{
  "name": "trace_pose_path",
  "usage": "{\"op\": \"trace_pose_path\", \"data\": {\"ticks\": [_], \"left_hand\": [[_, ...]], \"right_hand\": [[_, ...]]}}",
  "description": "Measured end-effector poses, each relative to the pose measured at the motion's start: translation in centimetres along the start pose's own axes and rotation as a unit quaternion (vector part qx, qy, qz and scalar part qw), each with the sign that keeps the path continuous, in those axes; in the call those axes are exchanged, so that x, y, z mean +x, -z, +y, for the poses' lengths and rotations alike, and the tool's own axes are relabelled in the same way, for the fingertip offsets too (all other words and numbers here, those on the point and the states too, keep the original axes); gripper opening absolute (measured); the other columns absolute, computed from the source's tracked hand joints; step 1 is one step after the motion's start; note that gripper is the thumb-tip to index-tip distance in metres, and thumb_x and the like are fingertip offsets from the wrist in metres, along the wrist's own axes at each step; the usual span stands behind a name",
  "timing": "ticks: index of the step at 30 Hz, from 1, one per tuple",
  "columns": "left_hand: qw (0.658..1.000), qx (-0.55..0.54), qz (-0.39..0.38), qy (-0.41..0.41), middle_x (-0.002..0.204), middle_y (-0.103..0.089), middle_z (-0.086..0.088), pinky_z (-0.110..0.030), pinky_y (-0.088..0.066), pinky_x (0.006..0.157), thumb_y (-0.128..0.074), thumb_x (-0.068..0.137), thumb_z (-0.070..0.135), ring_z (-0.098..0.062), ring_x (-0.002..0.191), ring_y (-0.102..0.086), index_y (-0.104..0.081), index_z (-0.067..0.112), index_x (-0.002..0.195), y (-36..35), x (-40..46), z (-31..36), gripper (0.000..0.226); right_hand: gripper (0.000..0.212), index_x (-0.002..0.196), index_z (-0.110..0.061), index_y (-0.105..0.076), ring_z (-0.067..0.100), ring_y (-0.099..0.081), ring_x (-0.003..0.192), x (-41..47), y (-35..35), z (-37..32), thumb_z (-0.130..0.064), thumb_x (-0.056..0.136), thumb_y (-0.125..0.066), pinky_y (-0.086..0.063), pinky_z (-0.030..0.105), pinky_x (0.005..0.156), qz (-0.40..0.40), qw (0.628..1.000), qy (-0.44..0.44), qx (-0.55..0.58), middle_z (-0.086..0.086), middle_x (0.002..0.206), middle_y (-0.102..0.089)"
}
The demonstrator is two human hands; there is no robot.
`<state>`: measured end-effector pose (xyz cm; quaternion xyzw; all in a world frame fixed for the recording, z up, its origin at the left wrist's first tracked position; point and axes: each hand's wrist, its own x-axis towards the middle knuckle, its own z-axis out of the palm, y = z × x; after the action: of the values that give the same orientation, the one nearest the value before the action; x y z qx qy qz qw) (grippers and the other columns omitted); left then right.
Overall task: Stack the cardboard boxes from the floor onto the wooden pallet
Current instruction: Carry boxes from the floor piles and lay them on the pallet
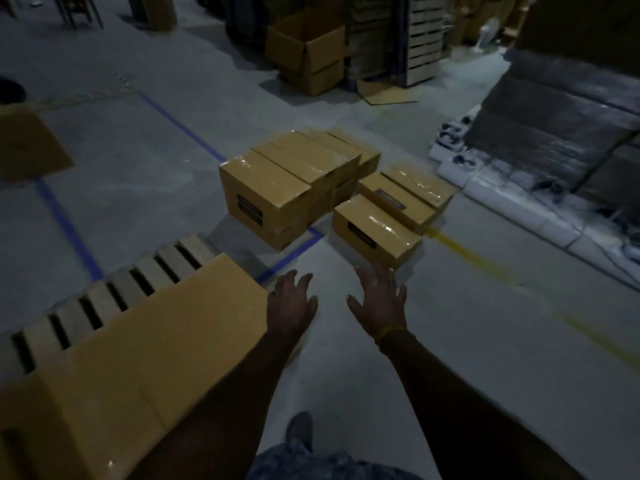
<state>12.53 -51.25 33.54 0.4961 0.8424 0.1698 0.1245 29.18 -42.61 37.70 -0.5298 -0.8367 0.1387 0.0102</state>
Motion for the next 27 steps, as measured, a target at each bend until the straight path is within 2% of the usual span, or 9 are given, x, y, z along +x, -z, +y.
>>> {"op": "trace_pose_path", "data": {"ticks": [6,11,17,27], "left_hand": [[0.999,-0.019,-0.017,-0.043,0.158,-0.032,-0.008,-0.045,-0.037,0.111,-0.051,0.099,0.042,-0.028,0.145,-0.028,-0.035,0.027,0.152,-2.5,10.6,7.2,0.058],[0.998,-0.042,-0.027,-0.048,0.157,-0.033,-0.008,-0.042,-0.035,0.111,-0.055,0.097,0.042,-0.025,0.145,-0.029,-0.037,0.025,0.151,-4.6,17.5,12.9,0.059],[0.998,-0.058,-0.033,-0.022,0.158,-0.03,-0.008,-0.041,-0.033,0.111,-0.055,0.097,0.041,-0.025,0.145,-0.026,-0.035,0.025,0.152,-8.8,26.2,19.0,0.06],[0.997,-0.055,-0.027,0.049,0.159,-0.027,-0.01,-0.044,-0.034,0.111,-0.056,0.097,0.041,-0.028,0.146,-0.025,-0.034,0.025,0.152,-15.2,39.5,32.8,0.061]], "right_hand": [[0.066,0.157,-0.03,-0.023,0.034,-0.006,0.152,8.8,4.7,6.3,-0.048,0.099,-0.05,-0.008,0.062,0.12,0.023,0.999,-0.04,0.008,0.008,0.163,-0.014],[0.067,0.157,-0.029,-0.022,0.033,-0.005,0.152,14.8,5.6,10.7,-0.048,0.099,-0.05,-0.006,0.061,0.121,0.021,0.998,-0.052,0.02,0.009,0.165,-0.014],[0.068,0.156,-0.031,-0.021,0.031,-0.006,0.152,24.5,6.7,17.9,-0.045,0.098,-0.054,-0.008,0.06,0.12,0.002,0.999,-0.039,0.03,0.009,0.165,-0.012],[0.069,0.156,-0.031,-0.022,0.032,-0.014,0.151,40.7,12.1,34.3,-0.046,0.097,-0.056,-0.022,0.056,0.119,-0.019,1.0,-0.016,0.02,0.012,0.163,-0.018]]}}
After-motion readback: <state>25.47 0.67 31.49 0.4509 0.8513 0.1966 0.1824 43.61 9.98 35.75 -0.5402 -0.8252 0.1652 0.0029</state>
